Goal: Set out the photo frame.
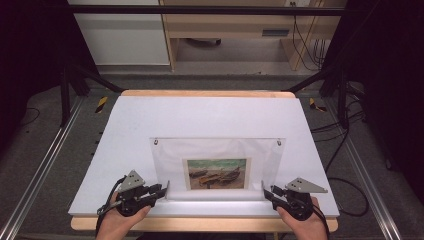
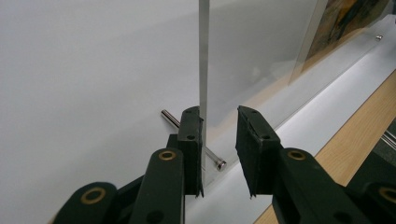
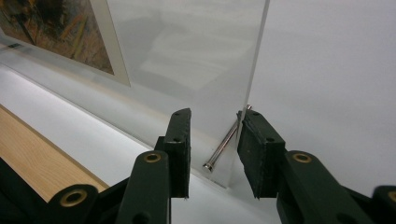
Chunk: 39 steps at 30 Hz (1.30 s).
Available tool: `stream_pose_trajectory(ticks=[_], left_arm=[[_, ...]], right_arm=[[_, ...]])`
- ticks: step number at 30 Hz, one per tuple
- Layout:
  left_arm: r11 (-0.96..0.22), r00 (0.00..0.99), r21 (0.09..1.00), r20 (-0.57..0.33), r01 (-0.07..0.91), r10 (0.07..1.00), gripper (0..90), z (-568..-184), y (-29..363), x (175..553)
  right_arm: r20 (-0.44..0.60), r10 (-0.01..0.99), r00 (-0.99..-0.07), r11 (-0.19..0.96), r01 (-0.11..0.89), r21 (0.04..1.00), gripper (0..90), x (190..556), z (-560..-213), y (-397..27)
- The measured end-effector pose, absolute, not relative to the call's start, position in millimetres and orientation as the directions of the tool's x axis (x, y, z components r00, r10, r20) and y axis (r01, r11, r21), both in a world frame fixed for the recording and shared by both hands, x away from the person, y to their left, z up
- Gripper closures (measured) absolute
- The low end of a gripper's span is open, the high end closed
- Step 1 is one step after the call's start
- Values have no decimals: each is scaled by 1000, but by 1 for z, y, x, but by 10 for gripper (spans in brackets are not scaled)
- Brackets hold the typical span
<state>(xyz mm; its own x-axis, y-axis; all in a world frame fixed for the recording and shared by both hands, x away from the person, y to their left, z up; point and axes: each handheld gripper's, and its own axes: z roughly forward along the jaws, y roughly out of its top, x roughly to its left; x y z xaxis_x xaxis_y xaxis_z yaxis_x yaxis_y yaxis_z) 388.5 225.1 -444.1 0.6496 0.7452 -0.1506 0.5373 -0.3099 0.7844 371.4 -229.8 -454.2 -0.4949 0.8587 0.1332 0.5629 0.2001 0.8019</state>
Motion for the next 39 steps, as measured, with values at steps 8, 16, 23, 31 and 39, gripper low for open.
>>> stream_pose_trajectory(ticks=[8, 16, 23, 31, 39], left_arm=[[-341, 660, 778, -123, 528, 741, 690, -445, 223, 386], [-339, 660, 778, -125, 528, 741, 689, -445, 223, 386], [-337, 660, 778, -128, 530, 740, 687, -445, 223, 386], [-334, 662, 778, -136, 532, 737, 684, -446, 224, 387], [-333, 659, 782, -128, 526, 741, 625, -446, 223, 387]], right_arm=[[129, 857, -499, 212, 569, 794, 636, 369, -456, -228], [129, 857, -499, 212, 569, 795, 636, 369, -456, -228], [131, 856, -500, 210, 569, 795, 632, 369, -456, -228], [131, 854, -504, 210, 564, 799, 622, 370, -456, -228], [136, 853, -504, 205, 563, 801, 594, 370, -456, -227]])
